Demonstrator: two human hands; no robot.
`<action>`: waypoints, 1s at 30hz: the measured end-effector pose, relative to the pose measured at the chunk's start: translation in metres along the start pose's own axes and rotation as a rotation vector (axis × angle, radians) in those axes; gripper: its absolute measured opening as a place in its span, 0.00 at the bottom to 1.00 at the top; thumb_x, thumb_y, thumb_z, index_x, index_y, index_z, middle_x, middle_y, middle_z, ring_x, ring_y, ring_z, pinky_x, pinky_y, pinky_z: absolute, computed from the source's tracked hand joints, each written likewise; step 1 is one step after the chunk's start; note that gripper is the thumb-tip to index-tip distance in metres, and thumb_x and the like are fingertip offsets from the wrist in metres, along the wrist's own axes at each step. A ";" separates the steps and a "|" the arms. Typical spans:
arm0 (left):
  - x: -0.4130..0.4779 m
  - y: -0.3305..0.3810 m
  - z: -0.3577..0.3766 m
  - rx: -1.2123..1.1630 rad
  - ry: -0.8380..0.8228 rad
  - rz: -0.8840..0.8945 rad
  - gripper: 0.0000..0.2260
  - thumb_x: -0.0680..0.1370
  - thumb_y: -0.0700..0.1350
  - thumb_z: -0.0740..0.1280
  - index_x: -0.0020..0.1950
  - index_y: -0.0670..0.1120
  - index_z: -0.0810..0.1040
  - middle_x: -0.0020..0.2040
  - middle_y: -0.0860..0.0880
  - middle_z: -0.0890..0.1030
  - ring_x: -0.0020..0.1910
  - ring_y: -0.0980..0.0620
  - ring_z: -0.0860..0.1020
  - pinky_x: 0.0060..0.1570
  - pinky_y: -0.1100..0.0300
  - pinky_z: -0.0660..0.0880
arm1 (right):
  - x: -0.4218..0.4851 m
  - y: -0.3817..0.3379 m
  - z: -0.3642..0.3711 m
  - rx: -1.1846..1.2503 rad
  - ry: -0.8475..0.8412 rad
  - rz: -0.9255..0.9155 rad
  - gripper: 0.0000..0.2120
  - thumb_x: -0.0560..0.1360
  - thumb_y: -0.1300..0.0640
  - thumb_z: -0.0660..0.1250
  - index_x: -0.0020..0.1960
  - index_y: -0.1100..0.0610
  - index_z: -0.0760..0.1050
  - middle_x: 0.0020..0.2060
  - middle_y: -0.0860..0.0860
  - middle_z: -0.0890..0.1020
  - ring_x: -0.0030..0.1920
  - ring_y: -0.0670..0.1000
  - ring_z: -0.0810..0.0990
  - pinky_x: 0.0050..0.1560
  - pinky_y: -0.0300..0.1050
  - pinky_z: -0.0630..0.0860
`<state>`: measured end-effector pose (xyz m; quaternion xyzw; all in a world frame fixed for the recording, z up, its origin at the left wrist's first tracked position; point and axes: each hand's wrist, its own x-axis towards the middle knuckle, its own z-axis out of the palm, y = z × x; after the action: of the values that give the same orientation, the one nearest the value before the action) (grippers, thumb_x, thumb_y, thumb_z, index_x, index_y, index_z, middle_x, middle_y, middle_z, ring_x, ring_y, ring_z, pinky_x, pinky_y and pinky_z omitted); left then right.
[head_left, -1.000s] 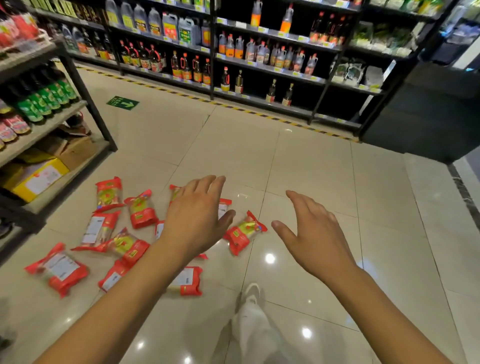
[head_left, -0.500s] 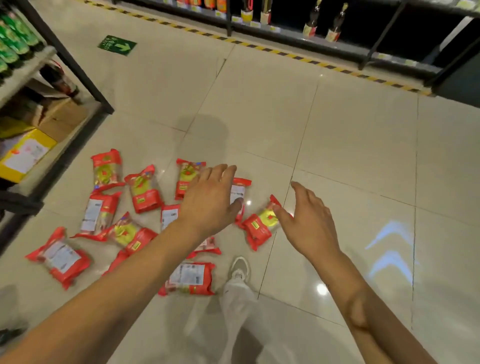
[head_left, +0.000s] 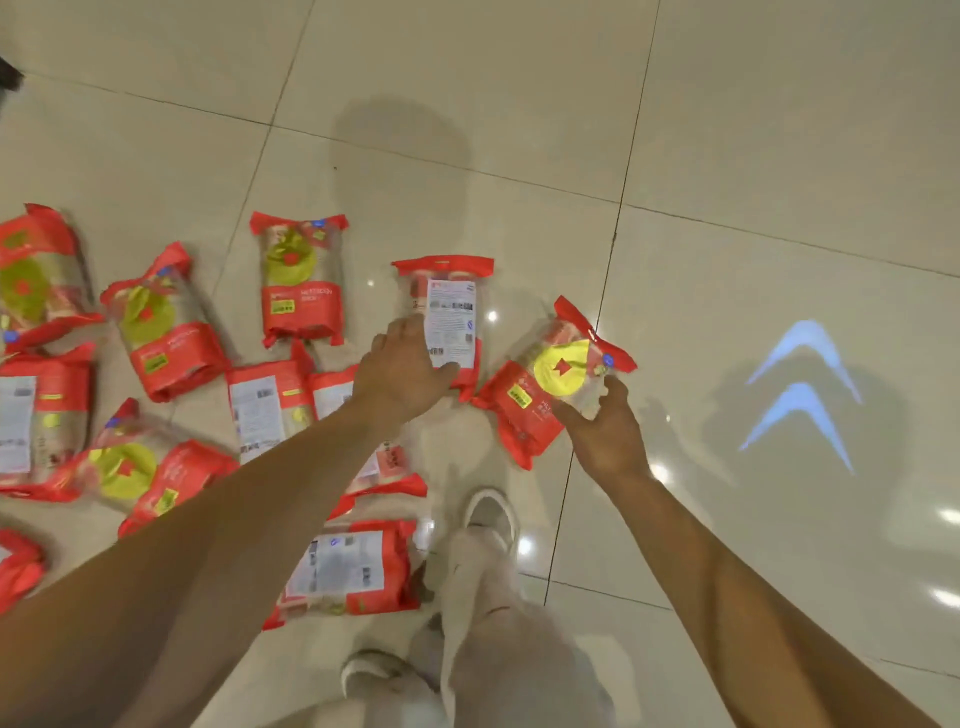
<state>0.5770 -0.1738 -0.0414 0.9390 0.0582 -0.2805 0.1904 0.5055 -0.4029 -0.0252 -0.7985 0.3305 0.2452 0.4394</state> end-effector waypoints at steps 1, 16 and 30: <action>0.016 -0.011 0.020 -0.039 -0.015 -0.026 0.33 0.77 0.55 0.68 0.77 0.43 0.62 0.72 0.41 0.69 0.70 0.37 0.69 0.67 0.44 0.70 | 0.018 0.020 0.011 0.015 0.002 0.041 0.37 0.77 0.48 0.72 0.79 0.56 0.58 0.68 0.53 0.74 0.71 0.57 0.72 0.58 0.44 0.68; 0.216 -0.098 0.149 -0.483 0.039 -0.273 0.50 0.62 0.68 0.75 0.74 0.41 0.62 0.71 0.40 0.72 0.67 0.38 0.74 0.66 0.41 0.74 | 0.213 0.143 0.126 0.352 0.118 0.244 0.38 0.68 0.48 0.80 0.68 0.60 0.63 0.59 0.55 0.78 0.55 0.57 0.80 0.54 0.52 0.78; 0.164 -0.088 0.121 -0.900 0.061 -0.306 0.38 0.56 0.45 0.87 0.59 0.41 0.73 0.52 0.45 0.85 0.47 0.45 0.86 0.49 0.44 0.83 | 0.170 0.115 0.080 0.502 0.114 0.160 0.40 0.52 0.53 0.86 0.60 0.62 0.75 0.47 0.58 0.86 0.42 0.59 0.87 0.39 0.56 0.85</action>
<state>0.6343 -0.1401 -0.2535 0.7517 0.3169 -0.2247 0.5329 0.5246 -0.4319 -0.2425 -0.6483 0.4675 0.1440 0.5835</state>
